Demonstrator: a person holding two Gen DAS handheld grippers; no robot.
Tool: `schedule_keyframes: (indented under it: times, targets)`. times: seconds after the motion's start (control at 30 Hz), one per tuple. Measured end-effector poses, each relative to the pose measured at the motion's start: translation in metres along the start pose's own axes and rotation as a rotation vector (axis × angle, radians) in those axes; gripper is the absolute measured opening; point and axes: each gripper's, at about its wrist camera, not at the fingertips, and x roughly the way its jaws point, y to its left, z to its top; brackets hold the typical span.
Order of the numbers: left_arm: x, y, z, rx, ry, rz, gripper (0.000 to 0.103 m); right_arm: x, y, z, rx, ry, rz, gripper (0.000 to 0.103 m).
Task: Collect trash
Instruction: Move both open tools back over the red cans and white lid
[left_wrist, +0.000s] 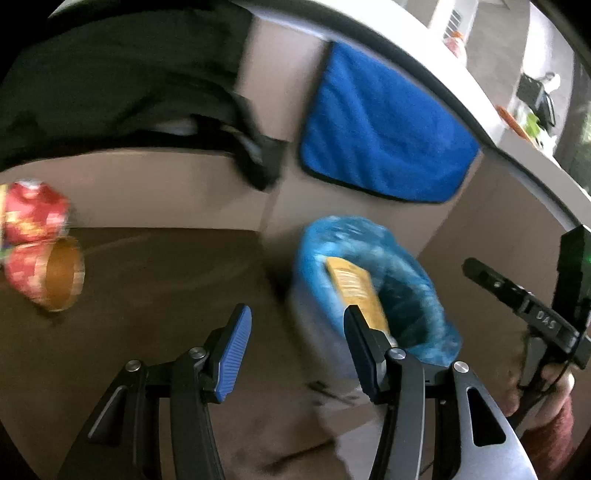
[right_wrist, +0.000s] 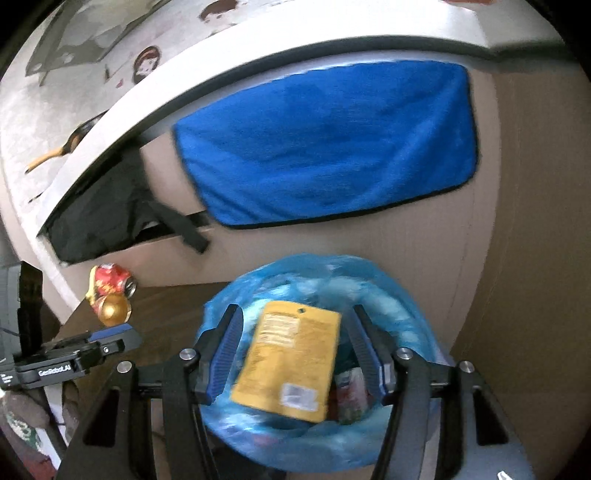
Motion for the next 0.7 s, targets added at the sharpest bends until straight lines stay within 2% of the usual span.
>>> schedule_keyframes:
  times: [0.17, 0.37, 0.53, 0.7]
  targets:
    - [-0.052, 0.064, -0.006, -0.068, -0.086, 0.082, 0.056, -0.005, 0.055, 0.008, -0.086, -0.02, 0.032, 0.057]
    - [-0.095, 0.151, -0.014, -0.145, -0.157, 0.182, 0.058, 0.017, 0.145, 0.016, -0.197, -0.031, 0.087, 0.065]
    - [-0.124, 0.222, -0.026, -0.194, -0.197, 0.27, 0.058, 0.064, 0.206, 0.017, -0.233, 0.059, 0.185, 0.065]
    - [-0.135, 0.269, -0.031, -0.254, -0.191, 0.297, 0.059, 0.108, 0.269, 0.009, -0.325, 0.143, 0.243, 0.065]
